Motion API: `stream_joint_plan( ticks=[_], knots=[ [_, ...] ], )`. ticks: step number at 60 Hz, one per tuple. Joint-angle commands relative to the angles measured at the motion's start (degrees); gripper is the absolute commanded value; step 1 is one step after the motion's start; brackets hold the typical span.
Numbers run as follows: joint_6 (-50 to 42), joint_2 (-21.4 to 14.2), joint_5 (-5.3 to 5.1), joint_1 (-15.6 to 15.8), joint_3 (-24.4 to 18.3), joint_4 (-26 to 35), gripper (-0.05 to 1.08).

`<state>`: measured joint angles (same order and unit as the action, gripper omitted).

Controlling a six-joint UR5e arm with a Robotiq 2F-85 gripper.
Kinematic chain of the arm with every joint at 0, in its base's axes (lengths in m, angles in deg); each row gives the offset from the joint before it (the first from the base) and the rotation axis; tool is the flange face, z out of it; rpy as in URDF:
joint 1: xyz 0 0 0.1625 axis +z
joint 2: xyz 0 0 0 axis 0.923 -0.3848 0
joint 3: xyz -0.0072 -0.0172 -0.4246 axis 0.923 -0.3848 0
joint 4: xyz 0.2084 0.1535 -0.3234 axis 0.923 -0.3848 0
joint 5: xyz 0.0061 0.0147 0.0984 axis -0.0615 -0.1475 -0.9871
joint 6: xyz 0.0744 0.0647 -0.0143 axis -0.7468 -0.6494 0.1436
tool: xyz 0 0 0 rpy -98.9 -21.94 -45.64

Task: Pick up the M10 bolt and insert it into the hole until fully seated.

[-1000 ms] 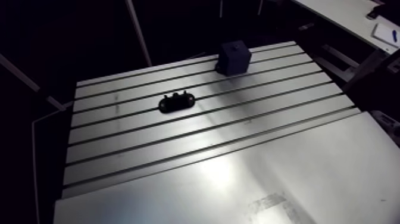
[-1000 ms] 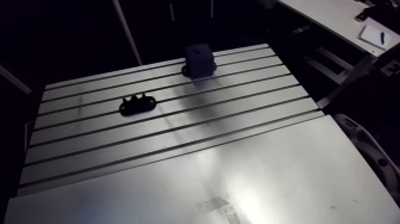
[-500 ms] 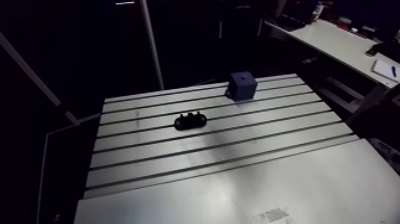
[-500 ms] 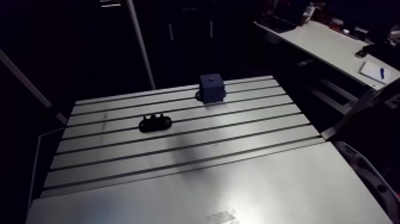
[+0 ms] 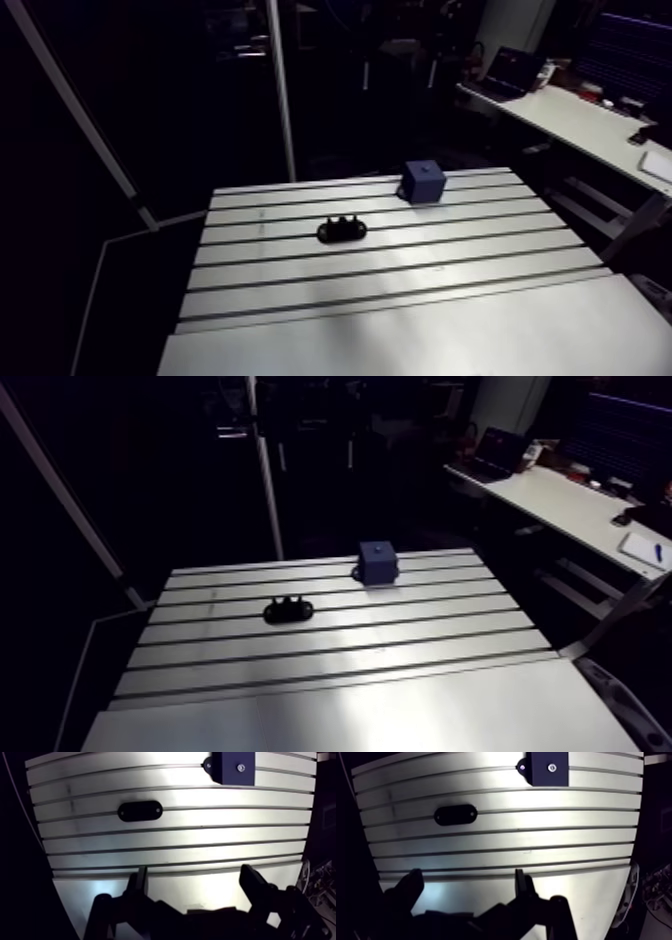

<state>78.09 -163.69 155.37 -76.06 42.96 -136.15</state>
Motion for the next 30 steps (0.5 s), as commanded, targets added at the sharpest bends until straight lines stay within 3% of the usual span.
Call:
stream_joint_plan(
  ticks=[1,9,12,30],
  knots=[
    [-0.6,-10.5,-5.35,5.9,3.0,4.3,0.00],
    [-0.7,-11.7,-5.44,5.9,3.8,4.7,0.00],
    [-0.7,-12.1,-4.72,5.8,4.8,4.5,0.00],
    [-0.7,-12.9,-3.18,5.8,5.4,4.2,0.01]
  ],
)
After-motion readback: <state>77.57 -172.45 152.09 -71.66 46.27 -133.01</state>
